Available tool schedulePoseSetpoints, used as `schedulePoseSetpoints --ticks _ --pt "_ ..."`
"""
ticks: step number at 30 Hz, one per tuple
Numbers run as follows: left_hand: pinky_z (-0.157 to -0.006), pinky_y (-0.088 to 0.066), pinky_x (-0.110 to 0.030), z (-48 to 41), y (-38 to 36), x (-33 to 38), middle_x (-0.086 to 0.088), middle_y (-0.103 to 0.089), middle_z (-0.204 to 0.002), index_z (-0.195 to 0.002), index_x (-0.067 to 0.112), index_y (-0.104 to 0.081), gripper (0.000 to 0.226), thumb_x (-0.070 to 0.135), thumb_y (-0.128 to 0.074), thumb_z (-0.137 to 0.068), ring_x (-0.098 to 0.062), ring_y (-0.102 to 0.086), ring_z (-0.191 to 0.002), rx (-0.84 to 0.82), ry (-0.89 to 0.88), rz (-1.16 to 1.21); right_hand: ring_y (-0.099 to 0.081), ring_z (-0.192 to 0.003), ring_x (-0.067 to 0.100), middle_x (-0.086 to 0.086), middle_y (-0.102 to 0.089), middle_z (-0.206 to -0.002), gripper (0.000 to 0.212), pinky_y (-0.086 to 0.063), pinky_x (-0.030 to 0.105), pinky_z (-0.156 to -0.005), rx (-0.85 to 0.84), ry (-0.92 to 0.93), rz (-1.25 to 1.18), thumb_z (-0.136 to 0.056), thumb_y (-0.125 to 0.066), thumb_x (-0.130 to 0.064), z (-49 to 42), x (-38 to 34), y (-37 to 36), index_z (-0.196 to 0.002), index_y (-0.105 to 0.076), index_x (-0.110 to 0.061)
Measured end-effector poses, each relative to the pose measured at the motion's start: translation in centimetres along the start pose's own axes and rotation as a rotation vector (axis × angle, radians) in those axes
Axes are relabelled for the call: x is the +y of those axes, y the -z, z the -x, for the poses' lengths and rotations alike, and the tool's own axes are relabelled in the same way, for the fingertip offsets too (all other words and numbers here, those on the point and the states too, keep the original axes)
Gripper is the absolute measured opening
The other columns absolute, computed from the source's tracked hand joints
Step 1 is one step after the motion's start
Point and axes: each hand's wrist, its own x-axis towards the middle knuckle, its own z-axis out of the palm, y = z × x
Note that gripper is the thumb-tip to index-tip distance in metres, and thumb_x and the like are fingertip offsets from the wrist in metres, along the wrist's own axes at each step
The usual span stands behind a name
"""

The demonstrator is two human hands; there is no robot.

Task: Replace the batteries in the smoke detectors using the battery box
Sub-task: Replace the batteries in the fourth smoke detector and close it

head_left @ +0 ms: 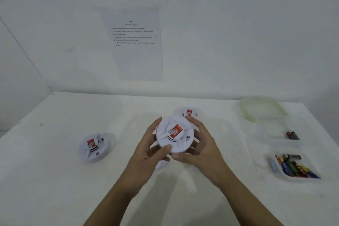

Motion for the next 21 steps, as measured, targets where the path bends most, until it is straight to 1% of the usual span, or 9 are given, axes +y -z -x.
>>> schedulePoseSetpoints --ticks 2,4,6,8,10,12,13,16,21 --pt "-0.086 -0.06 -0.04 0.3 -0.3 -0.5 0.013 -0.062 -0.134 -0.143 0.047 -0.04 0.063 0.007 -0.059 -0.098 -0.019 -0.066 -0.111 -0.006 0.024 -0.003 -0.063 -0.121 0.019 -0.004 -0.065 -0.132 0.087 -0.059 0.043 -0.093 0.0 -0.012 0.027 -0.07 -0.088 0.002 0.4 0.6 0.0 -0.141 -0.047 -0.027" --pt "-0.091 -0.058 -0.043 0.7 -0.6 -0.9 0.014 -0.061 -0.136 -0.144 0.046 -0.04 0.063 0.006 -0.059 -0.098 -0.017 -0.064 -0.116 -0.018 0.042 -0.01 -0.063 -0.121 0.017 -0.005 -0.065 -0.132 0.089 -0.059 0.039 -0.093 0.007 -0.016 0.053 -0.068 -0.089 0.002 0.7 1.1 0.2 -0.141 -0.047 -0.024" --pt "-0.093 -0.058 -0.041 0.9 -0.6 -1.1 0.015 -0.062 -0.135 -0.143 0.046 -0.041 0.063 0.007 -0.06 -0.097 -0.015 -0.064 -0.117 -0.024 0.055 -0.019 -0.063 -0.12 0.015 -0.007 -0.066 -0.13 0.09 -0.059 0.033 -0.09 0.001 -0.009 0.091 -0.065 -0.092 0.0 0.9 1.4 0.5 -0.14 -0.048 -0.024" --pt "-0.091 -0.058 -0.033 1.0 -0.5 -1.3 0.015 -0.063 -0.133 -0.142 0.045 -0.043 0.062 0.01 -0.064 -0.095 -0.013 -0.063 -0.118 -0.031 0.062 -0.037 -0.062 -0.12 0.013 -0.011 -0.066 -0.128 0.09 -0.058 0.028 -0.088 -0.013 0.0 0.145 -0.062 -0.094 -0.005 1.0 1.5 0.8 -0.138 -0.049 -0.026" --pt "-0.09 -0.056 -0.025 1.0 -0.3 -1.3 0.015 -0.064 -0.132 -0.141 0.043 -0.044 0.062 0.013 -0.067 -0.093 -0.011 -0.063 -0.119 -0.035 0.061 -0.054 -0.063 -0.119 0.015 -0.01 -0.067 -0.126 0.091 -0.059 0.034 -0.09 -0.036 -0.009 0.184 -0.06 -0.096 -0.01 0.9 1.4 1.3 -0.137 -0.05 -0.03" --pt "-0.09 -0.055 -0.023 1.0 -0.1 -1.1 0.014 -0.065 -0.131 -0.141 0.042 -0.045 0.062 0.012 -0.068 -0.092 -0.009 -0.062 -0.12 -0.041 0.054 -0.061 -0.065 -0.116 0.02 -0.005 -0.069 -0.124 0.093 -0.059 0.044 -0.091 -0.053 -0.017 0.216 -0.059 -0.097 -0.015 0.7 1.1 1.7 -0.137 -0.049 -0.033" --pt "-0.089 -0.056 -0.022 1.0 0.0 -1.0 0.013 -0.066 -0.13 -0.141 0.041 -0.046 0.062 0.01 -0.068 -0.092 -0.009 -0.063 -0.119 -0.044 0.049 -0.059 -0.067 -0.114 0.021 -0.003 -0.071 -0.122 0.094 -0.06 0.047 -0.09 -0.057 -0.015 0.229 -0.058 -0.098 -0.017 0.6 1.0 1.8 -0.137 -0.049 -0.034" --pt "-0.086 -0.056 -0.022 0.7 0.0 -0.7 0.014 -0.065 -0.13 -0.141 0.04 -0.047 0.063 0.009 -0.069 -0.091 -0.011 -0.063 -0.119 -0.034 0.035 -0.047 -0.069 -0.11 0.019 -0.005 -0.072 -0.119 0.095 -0.061 0.043 -0.087 -0.052 0.003 0.247 -0.058 -0.098 -0.013 0.3 0.6 1.9 -0.137 -0.05 -0.034" --pt "-0.086 -0.056 -0.022 0.5 -0.2 -0.5 0.016 -0.065 -0.13 -0.139 0.039 -0.049 0.062 0.002 -0.066 -0.092 -0.011 -0.063 -0.119 -0.018 0.005 0.001 -0.065 -0.116 0.016 -0.012 -0.069 -0.124 0.095 -0.061 0.037 -0.088 -0.033 0.042 0.251 -0.058 -0.097 -0.012 0.1 0.4 1.7 -0.138 -0.051 -0.033"
